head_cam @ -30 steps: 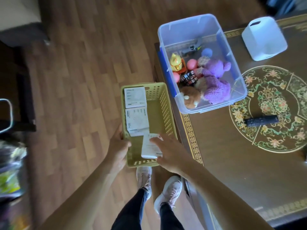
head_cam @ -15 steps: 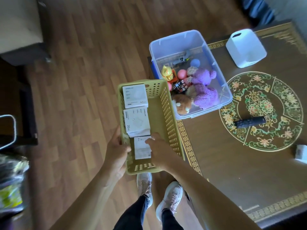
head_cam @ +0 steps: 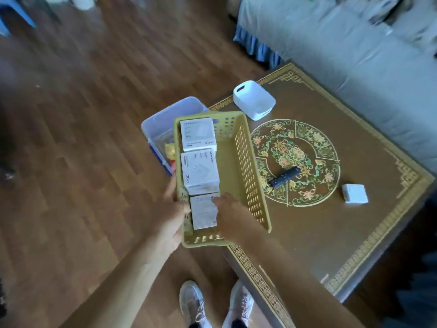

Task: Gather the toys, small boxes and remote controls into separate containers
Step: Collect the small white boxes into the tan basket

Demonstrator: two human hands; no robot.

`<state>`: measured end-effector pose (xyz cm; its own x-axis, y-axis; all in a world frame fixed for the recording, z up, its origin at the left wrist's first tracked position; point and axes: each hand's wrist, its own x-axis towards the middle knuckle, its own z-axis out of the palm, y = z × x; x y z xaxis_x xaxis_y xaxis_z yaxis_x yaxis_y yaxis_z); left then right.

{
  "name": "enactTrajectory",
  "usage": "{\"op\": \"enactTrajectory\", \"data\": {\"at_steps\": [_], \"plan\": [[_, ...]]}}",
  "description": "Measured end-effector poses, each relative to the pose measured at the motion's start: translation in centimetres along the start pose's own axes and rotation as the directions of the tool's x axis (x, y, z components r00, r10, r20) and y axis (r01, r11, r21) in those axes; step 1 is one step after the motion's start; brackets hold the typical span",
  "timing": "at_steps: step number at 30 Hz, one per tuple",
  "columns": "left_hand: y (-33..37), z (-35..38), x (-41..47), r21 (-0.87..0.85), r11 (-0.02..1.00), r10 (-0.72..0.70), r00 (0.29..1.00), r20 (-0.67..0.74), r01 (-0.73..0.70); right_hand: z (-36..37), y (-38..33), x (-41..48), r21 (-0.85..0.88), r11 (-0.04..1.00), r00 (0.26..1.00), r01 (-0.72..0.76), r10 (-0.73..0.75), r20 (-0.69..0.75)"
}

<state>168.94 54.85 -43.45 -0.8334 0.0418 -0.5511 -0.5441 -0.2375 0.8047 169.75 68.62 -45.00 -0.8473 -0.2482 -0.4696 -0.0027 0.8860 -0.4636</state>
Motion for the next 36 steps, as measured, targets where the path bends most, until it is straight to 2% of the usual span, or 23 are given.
{"op": "enactTrajectory", "data": {"at_steps": [3,5,6,8,10,12,14,16,19,25,36], "plan": [[-0.6,5.1,1.5,0.033,0.999,-0.014,0.997,0.079,0.011,-3.1,4.2,-2.1,0.034,0.999,0.986,-0.032,0.037,-0.16],[-1.6,7.9,2.6,0.062,0.998,-0.02,0.994,0.108,0.013,-5.2,7.2,-3.6,0.162,0.986,0.955,-0.04,0.086,-0.285],[-2.4,10.3,3.4,0.08,0.997,-0.027,0.992,0.124,0.017,-6.4,9.7,-4.7,0.231,0.973,0.916,-0.025,0.115,-0.385],[-4.0,13.6,4.6,0.129,0.992,-0.03,0.993,0.116,0.015,-8.3,14.0,-6.3,0.347,0.937,0.787,0.053,0.174,-0.592],[-5.4,16.6,5.4,0.155,0.987,-0.052,0.99,0.132,0.031,-9.7,19.0,-7.6,0.448,0.893,0.657,0.038,0.316,-0.685],[-7.0,19.5,6.5,0.176,0.983,-0.08,0.986,0.149,0.054,-10.6,24.8,-7.8,0.527,0.847,0.589,-0.077,0.465,-0.661],[-9.3,22.3,8.0,0.219,0.973,-0.107,0.977,0.186,0.065,-10.7,32.0,-7.0,0.563,0.774,0.566,-0.291,0.613,-0.55],[-10.3,23.1,8.8,0.256,0.962,-0.147,0.969,0.197,0.094,-9.4,36.8,-6.0,0.535,0.698,0.577,-0.476,0.707,-0.409],[-12.6,25.0,10.9,0.294,0.941,-0.223,0.961,0.164,0.168,-6.7,44.1,-4.1,0.449,0.633,0.59,-0.631,0.767,-0.252],[-15.5,26.9,14.2,0.303,0.923,-0.281,0.953,0.112,0.236,-3.3,52.2,1.4,0.417,0.573,0.564,-0.705,0.81,-0.16],[-18.2,27.6,19.3,0.273,0.934,-0.267,0.958,0.104,0.23,0.6,59.1,8.0,0.301,0.509,0.51,-0.807,0.856,-0.081]]}}
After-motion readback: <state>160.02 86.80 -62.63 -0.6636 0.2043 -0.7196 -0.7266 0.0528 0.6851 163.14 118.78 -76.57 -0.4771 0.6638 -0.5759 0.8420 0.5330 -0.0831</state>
